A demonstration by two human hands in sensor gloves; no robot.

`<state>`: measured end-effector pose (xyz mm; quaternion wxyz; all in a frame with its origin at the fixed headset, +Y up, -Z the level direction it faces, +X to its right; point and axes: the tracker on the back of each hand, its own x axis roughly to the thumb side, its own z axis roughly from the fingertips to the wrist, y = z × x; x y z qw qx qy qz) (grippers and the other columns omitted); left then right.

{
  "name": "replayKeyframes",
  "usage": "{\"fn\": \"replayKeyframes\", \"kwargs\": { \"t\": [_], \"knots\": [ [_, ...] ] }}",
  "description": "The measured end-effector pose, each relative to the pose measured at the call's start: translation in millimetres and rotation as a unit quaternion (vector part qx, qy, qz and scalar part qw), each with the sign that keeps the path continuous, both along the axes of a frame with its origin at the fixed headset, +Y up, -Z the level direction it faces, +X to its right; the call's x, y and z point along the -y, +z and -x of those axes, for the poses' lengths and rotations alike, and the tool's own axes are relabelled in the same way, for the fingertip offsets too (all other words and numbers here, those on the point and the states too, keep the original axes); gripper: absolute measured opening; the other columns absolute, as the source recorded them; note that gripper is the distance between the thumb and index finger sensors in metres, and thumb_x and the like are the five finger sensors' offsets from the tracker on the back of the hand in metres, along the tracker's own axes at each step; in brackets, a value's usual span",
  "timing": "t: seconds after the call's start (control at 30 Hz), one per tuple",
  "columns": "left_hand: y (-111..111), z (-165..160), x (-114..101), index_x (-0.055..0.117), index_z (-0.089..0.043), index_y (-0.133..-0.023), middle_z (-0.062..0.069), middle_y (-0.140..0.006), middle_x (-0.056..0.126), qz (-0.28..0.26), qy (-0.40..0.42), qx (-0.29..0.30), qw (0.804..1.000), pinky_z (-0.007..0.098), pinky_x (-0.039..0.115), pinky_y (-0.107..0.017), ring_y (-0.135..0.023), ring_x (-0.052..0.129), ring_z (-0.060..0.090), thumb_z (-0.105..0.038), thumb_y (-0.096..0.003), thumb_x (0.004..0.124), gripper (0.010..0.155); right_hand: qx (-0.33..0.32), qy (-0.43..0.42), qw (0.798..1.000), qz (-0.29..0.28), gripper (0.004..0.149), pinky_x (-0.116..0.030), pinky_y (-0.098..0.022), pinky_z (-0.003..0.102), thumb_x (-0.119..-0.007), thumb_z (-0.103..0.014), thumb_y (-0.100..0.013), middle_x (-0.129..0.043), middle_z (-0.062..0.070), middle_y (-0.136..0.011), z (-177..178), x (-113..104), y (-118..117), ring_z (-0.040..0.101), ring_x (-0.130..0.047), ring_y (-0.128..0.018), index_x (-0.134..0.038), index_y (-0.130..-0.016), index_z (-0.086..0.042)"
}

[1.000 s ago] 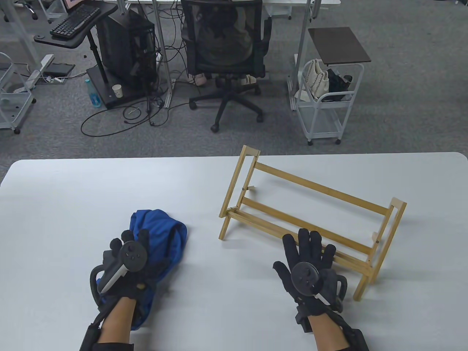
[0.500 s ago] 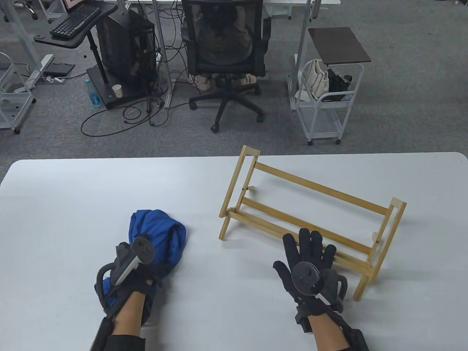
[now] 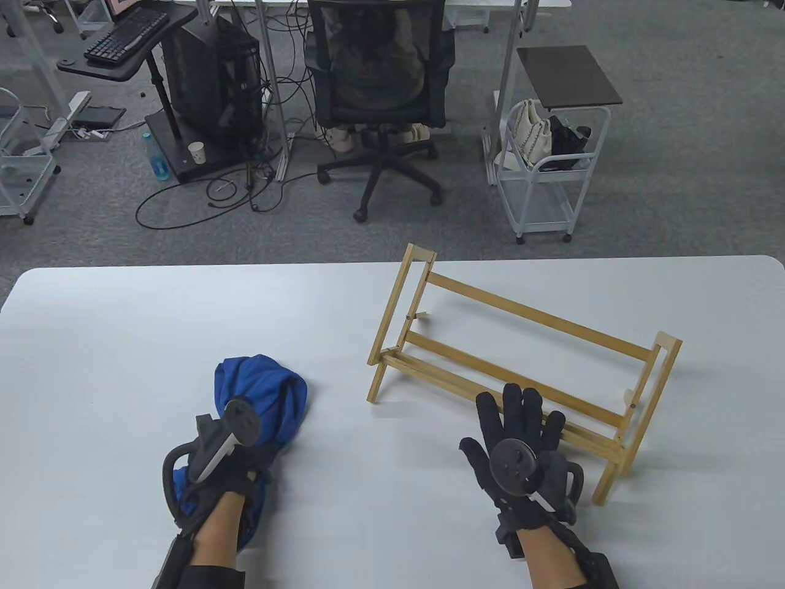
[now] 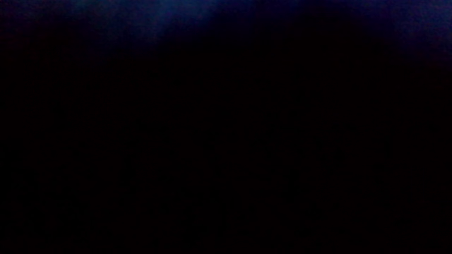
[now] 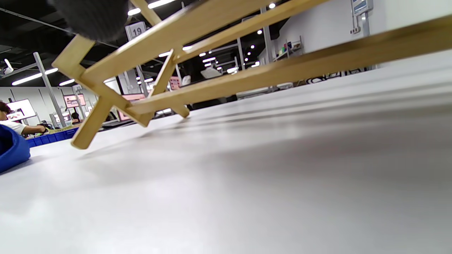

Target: Hang t-shirt on book rack

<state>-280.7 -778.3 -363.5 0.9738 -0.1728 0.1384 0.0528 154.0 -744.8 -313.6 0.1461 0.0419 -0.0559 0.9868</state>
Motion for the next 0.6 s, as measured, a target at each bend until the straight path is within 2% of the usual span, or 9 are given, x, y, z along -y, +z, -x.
{"fn": "replayKeyframes", "kwargs": {
  "t": [0.27, 0.6],
  "knots": [
    [1, 1, 1, 0.024, -0.032, -0.115, 0.018, -0.103, 0.073, -0.016, 0.006, -0.009, 1.0, 0.047, 0.078, -0.06, -0.079, 0.087, 0.028, -0.058, -0.0547, 0.084, 0.089, 0.0, 0.004, 1.0, 0.005, 0.072, -0.008, -0.071, 0.066, -0.065, -0.058, -0.057, -0.014, 0.012, -0.121, 1, 0, 1, 0.038, -0.005, -0.109, -0.03, -0.116, -0.037],
    [6, 13, 3, 0.028, -0.033, -0.115, 0.012, -0.097, 0.079, -0.034, 0.051, -0.015, 0.998, 0.044, 0.079, -0.058, -0.074, 0.09, 0.023, -0.054, -0.0566, 0.082, 0.082, -0.002, 0.002, 1.0, 0.009, 0.071, -0.007, -0.072, 0.066, -0.066, -0.058, -0.057, -0.014, 0.011, -0.121, 2, 1, 2, 0.038, -0.005, -0.11, -0.031, -0.116, -0.037]
  ]
}}
